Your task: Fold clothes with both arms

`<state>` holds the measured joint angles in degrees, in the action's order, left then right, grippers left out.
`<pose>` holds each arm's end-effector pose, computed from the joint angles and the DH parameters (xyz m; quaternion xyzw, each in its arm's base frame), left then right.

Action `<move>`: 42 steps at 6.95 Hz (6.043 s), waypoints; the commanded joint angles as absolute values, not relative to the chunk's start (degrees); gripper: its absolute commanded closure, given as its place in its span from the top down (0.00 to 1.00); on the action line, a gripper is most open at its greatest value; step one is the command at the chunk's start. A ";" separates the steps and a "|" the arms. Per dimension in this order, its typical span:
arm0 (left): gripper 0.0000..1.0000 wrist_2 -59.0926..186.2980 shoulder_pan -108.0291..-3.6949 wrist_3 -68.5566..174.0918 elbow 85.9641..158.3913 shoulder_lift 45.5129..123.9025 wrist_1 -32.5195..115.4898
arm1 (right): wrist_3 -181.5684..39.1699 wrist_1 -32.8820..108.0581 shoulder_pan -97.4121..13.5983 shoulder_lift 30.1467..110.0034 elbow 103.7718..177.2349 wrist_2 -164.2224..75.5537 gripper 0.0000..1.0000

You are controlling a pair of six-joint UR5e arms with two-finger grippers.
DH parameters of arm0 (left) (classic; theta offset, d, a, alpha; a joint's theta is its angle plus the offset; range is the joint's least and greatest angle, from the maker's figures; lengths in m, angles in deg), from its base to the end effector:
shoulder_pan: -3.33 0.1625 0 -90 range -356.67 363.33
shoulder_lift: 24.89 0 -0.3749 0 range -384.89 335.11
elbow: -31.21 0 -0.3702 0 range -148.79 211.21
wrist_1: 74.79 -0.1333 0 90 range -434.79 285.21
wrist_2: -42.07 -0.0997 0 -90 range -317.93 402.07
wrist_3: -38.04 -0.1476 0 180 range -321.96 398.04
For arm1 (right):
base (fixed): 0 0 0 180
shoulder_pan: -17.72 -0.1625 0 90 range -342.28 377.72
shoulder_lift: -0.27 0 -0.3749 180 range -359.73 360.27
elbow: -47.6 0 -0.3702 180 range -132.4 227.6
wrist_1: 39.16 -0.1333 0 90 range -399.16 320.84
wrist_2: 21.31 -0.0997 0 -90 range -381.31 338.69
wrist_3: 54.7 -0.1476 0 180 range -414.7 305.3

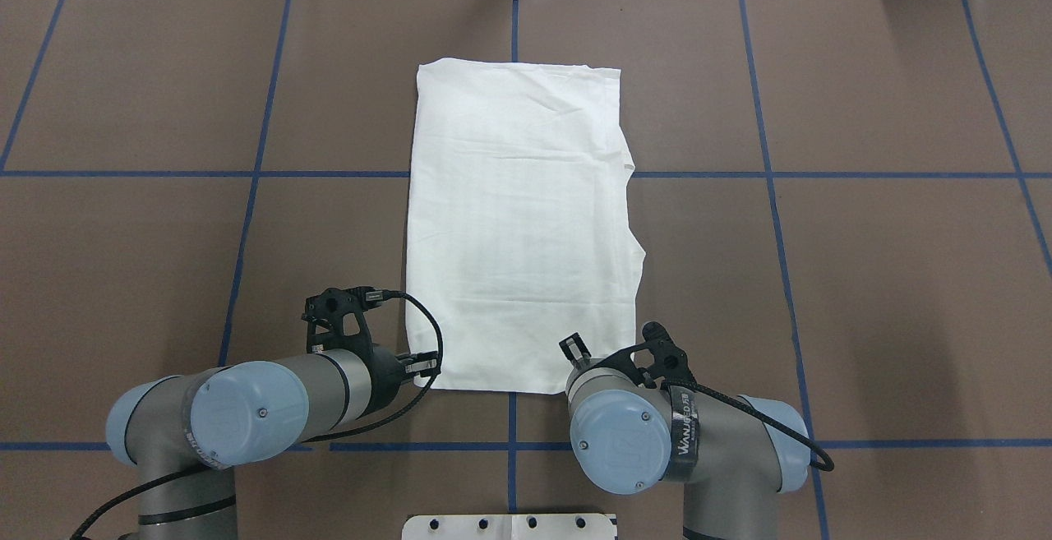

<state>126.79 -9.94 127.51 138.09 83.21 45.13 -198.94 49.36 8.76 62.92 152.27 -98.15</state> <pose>0.5456 -0.2796 0.2787 0.1030 0.5274 -0.1181 0.8350 -0.5850 -0.2612 0.2833 -0.0435 -0.3807 0.5196 0.7636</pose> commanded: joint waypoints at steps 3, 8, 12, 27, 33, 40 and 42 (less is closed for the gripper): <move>0.00 129.85 -9.94 126.02 145.35 83.22 40.37 | -199.37 53.36 6.65 62.57 157.23 -97.77 0.00; 0.00 136.78 -10.20 126.02 165.47 85.66 20.98 | -199.37 82.37 11.75 59.09 184.08 -98.30 0.00; 0.00 137.34 -20.36 117.78 154.22 93.92 18.19 | -188.85 77.25 2.11 55.83 174.65 -98.22 0.00; 1.00 142.30 -34.07 93.12 120.93 99.14 41.40 | -165.97 48.64 -9.70 48.10 139.09 -100.32 1.00; 1.00 145.43 -38.94 83.48 121.47 97.02 41.66 | -157.27 48.20 -6.68 43.26 131.09 -94.44 1.00; 1.00 145.34 -38.94 83.92 121.47 96.84 41.75 | -163.77 48.82 -10.22 39.73 120.63 -101.99 0.69; 1.00 145.34 -38.85 86.28 121.56 96.84 41.75 | -163.60 50.74 -10.57 39.73 121.07 -103.31 0.00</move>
<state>145.34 -38.93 85.17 121.48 96.84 41.74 -163.71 49.33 -10.35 39.70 120.81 -102.66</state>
